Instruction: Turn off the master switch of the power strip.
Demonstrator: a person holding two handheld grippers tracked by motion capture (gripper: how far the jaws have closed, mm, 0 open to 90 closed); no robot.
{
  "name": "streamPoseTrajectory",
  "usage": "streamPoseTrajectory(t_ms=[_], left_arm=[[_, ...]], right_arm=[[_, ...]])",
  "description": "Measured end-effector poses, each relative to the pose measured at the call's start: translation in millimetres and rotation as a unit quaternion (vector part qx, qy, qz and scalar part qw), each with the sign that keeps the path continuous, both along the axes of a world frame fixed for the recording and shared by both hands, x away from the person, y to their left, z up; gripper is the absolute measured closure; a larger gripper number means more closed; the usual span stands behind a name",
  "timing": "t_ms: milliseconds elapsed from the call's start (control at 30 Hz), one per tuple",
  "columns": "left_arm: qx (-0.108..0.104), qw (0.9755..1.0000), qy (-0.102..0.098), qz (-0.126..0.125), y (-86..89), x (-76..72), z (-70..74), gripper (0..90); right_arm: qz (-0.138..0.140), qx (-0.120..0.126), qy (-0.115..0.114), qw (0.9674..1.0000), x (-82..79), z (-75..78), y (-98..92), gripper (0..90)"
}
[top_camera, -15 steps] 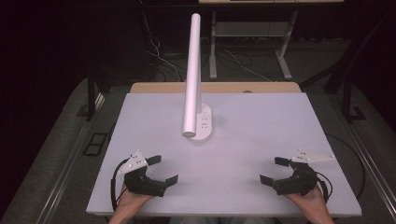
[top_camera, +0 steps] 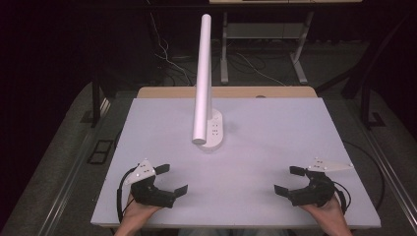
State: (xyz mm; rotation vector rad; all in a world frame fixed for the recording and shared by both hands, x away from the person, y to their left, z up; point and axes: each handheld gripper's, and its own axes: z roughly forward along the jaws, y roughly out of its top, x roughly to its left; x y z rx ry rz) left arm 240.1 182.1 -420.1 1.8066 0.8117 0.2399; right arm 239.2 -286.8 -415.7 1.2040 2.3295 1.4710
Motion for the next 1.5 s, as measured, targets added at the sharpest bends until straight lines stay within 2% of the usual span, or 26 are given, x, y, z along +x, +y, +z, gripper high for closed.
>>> streamPoseTrajectory(t_ms=[200,400,700,1333,1500], left_arm=[[0.006,1.0000,0.003,-0.002,0.7,0.0,0.2,0.0],[0.001,1.0000,0.002,-0.002,1.8,0.1,3.1,0.0],[-0.003,0.9999,0.010,-0.010,0.5,1.6,7.1,0.0],[0.005,0.9996,0.018,-0.020,-1.0,11.5,21.8,0.0],[0.012,0.9994,0.019,-0.026,-2.8,15.0,26.1,0.0]], right_arm=[[0.001,-0.007,0.007,0.9999,0.2,-1.3,1.5,0.1],[-0.001,-0.006,0.009,0.9999,-0.3,-1.2,0.6,0.1],[-0.005,-0.003,0.007,1.0000,-0.7,-0.8,-2.5,0.1],[-0.006,-0.002,0.009,0.9999,-1.1,-0.6,-3.4,0.1],[-0.002,-0.003,0.011,0.9999,-0.8,-1.1,-2.7,0.1]])
